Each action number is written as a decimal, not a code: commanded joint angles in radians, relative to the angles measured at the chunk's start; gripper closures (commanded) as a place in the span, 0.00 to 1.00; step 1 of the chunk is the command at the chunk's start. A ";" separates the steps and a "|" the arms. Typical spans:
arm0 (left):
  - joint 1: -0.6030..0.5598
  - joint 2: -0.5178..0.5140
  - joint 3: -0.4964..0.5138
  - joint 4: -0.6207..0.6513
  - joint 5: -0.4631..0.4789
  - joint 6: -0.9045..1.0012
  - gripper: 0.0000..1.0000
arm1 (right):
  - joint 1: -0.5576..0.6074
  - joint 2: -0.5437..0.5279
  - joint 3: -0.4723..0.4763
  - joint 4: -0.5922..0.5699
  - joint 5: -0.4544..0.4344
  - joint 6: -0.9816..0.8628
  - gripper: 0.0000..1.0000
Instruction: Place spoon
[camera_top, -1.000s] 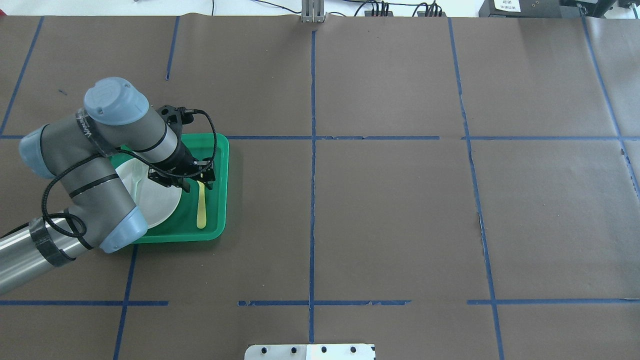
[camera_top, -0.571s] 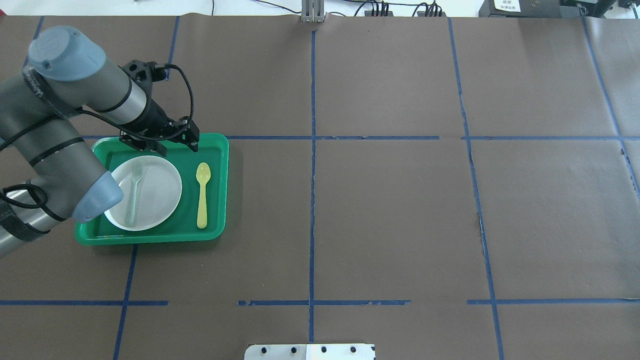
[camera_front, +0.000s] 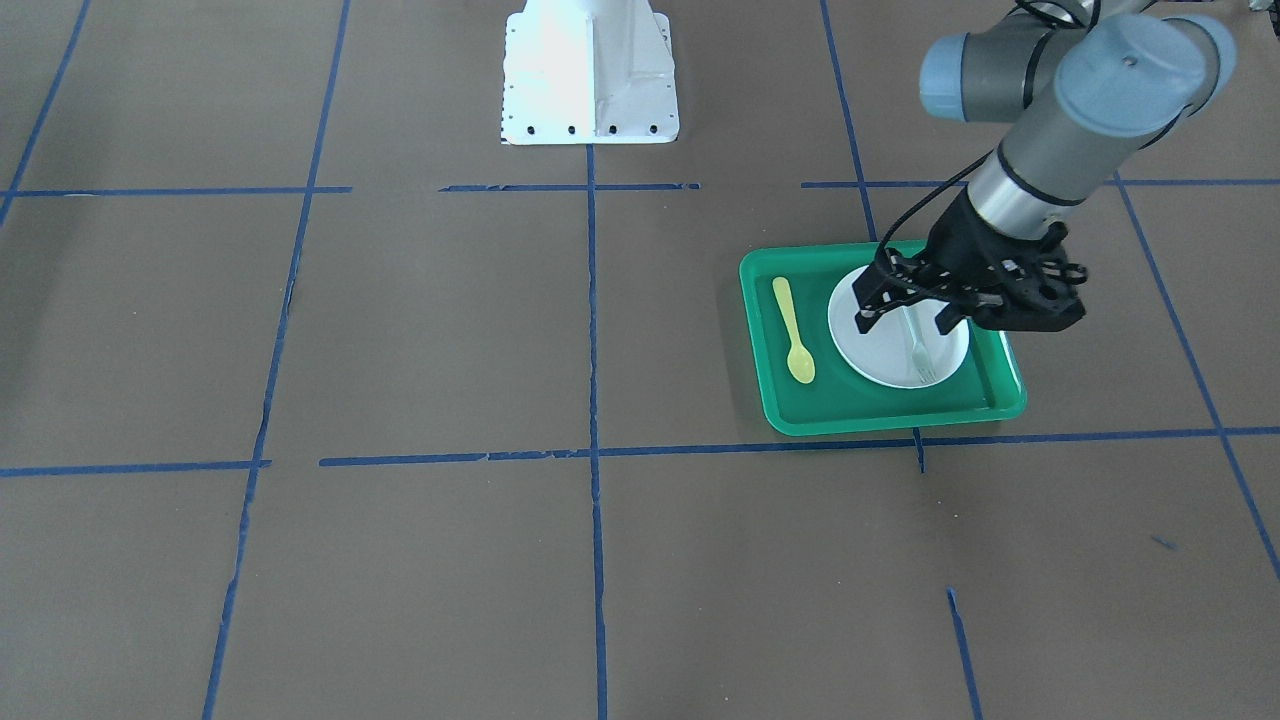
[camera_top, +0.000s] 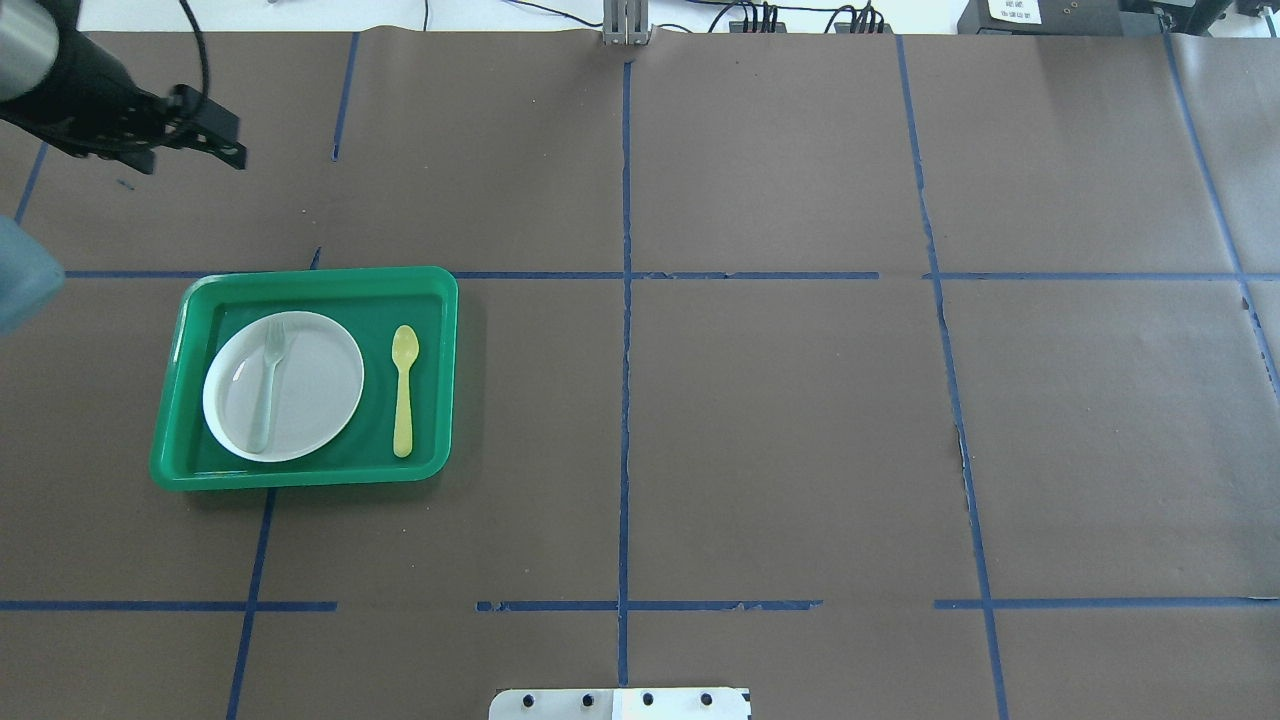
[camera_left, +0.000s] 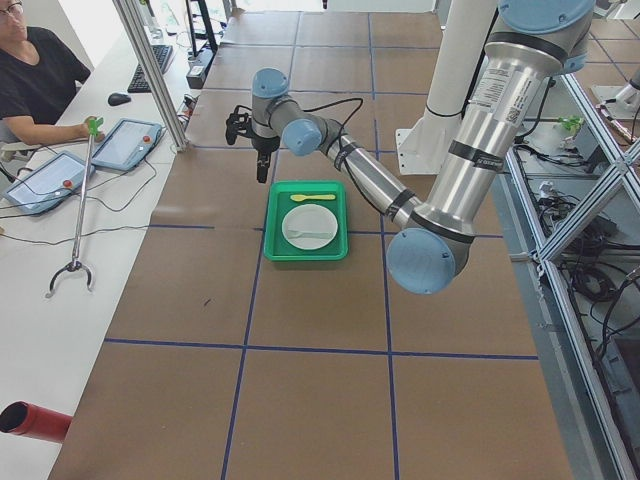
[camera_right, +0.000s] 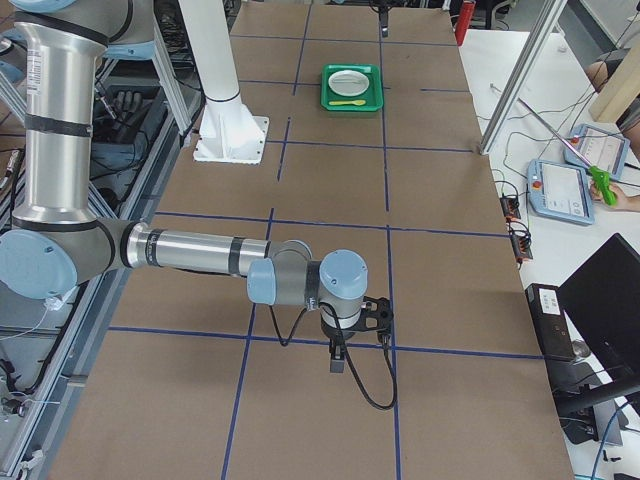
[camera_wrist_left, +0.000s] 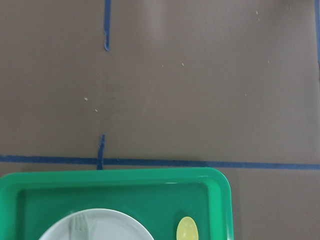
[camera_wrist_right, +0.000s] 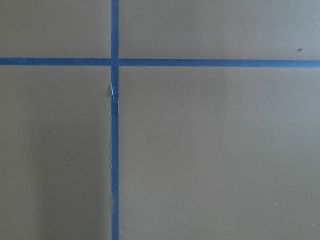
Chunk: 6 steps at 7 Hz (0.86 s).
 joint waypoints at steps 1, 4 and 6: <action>-0.103 0.147 0.001 0.060 -0.002 0.444 0.00 | 0.000 0.000 0.000 0.001 0.000 0.000 0.00; -0.306 0.337 0.072 0.057 -0.013 0.689 0.00 | 0.000 0.000 0.000 0.000 0.000 0.000 0.00; -0.438 0.423 0.118 0.074 -0.096 0.817 0.00 | 0.000 0.000 0.000 0.000 0.000 0.000 0.00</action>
